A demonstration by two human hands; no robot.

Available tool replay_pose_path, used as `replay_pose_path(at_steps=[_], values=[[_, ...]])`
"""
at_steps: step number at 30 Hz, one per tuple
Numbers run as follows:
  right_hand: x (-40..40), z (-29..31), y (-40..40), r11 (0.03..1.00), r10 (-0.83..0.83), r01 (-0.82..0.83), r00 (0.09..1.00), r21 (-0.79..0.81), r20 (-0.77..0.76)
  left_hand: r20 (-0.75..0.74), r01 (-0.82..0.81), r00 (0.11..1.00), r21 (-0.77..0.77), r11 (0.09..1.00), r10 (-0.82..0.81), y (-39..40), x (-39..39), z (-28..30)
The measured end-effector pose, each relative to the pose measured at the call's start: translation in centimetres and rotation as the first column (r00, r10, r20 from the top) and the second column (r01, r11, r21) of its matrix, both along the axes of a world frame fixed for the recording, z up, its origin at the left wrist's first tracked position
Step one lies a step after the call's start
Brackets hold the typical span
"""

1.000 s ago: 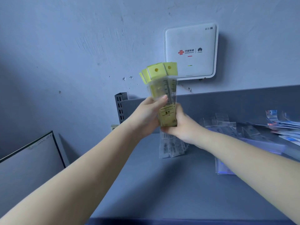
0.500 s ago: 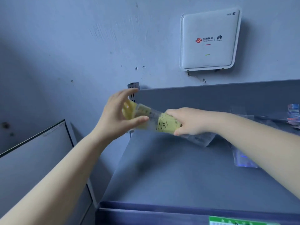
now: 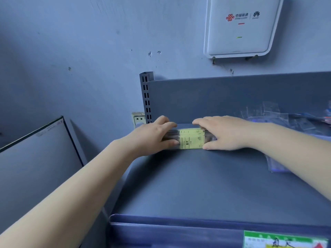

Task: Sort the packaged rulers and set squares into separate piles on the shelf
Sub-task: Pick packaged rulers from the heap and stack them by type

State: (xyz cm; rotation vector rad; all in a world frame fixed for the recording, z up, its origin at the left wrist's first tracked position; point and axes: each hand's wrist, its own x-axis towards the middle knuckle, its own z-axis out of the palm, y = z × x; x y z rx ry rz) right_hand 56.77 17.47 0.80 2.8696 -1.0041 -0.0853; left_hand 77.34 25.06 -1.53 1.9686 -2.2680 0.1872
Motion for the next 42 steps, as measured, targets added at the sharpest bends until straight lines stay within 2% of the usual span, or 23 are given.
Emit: replay_pose_path(at_steps=[3,7,11,13,16,20,22,26,29,32,34,36,38,40,42], values=[[-1.2,-0.6,-0.1,0.998,0.024,-0.027,0.998,-0.057,-0.054,0.026,0.005,1.0,-0.044,0.999,-0.004,-0.2,-0.1,-0.4],[-1.1,-0.9,0.0,0.991,0.038,-0.045,0.998,-0.129,-0.057,0.169,-0.017,0.985,-0.093,0.996,0.032,-0.7,-0.7,-0.4],[-1.2,-1.4,0.6,0.994,0.065,-0.073,0.993,-0.085,-0.098,0.256,0.057,0.966,-0.09,0.994,-0.032,-0.7,-1.2,-0.9],[-1.6,-1.3,0.3,0.996,0.039,-0.046,0.995,-0.076,-0.09,0.231,0.038,0.973,-0.025,0.999,-0.031,-0.6,-1.3,-0.6],[-2.2,-1.3,-0.7,0.999,0.0,-0.003,0.998,-0.04,-0.063,0.103,-0.007,0.995,0.069,0.998,0.0,-1.0,-1.0,-0.1],[-2.4,-1.1,-2.1,1.0,-0.01,0.01,1.0,0.003,0.006,-0.029,0.006,1.0,0.086,0.996,-0.003,-1.8,-0.9,0.7],[-2.6,-0.9,-2.3,0.999,-0.013,0.012,1.0,0.03,0.024,-0.011,-0.005,1.0,0.07,0.998,0.006,-1.8,-1.0,0.9],[-2.9,-1.7,-2.0,1.0,-0.016,0.016,0.999,-0.008,-0.04,0.127,-0.079,0.99,0.087,0.993,0.067,-1.8,-0.8,-0.3],[-2.7,-1.7,-2.4,0.999,-0.02,0.019,1.0,-0.034,-0.02,0.114,-0.109,0.989,0.096,0.989,0.098,-2.2,-0.8,-0.3],[-2.6,-1.6,-2.7,0.999,-0.025,0.024,0.999,-0.043,-0.034,0.108,-0.102,0.99,0.089,0.991,0.092,-2.0,-1.1,0.2],[-2.6,-1.7,-2.9,0.999,-0.023,0.021,0.999,-0.042,-0.046,0.133,-0.07,0.989,0.02,0.997,0.067,-1.9,-1.6,0.5],[-2.5,-1.6,-3.0,0.999,-0.026,0.025,0.999,-0.026,-0.039,0.189,-0.031,0.981,-0.047,0.998,0.039,-2.0,-2.5,0.5],[-2.3,-1.6,-3.0,1.0,-0.029,0.029,0.999,-0.013,-0.032,0.27,-0.022,0.962,-0.044,0.999,0.033,-2.3,-3.3,0.1],[-2.8,-0.9,-2.9,0.998,-0.033,0.032,0.999,0.046,0.02,0.271,-0.039,0.962,-0.01,0.999,0.041,-2.7,-3.6,-0.3],[-3.9,0.5,-3.2,0.977,-0.102,0.055,0.968,0.204,0.227,0.244,-0.037,0.969,-0.006,0.999,0.037,-2.9,-3.5,-0.4]])
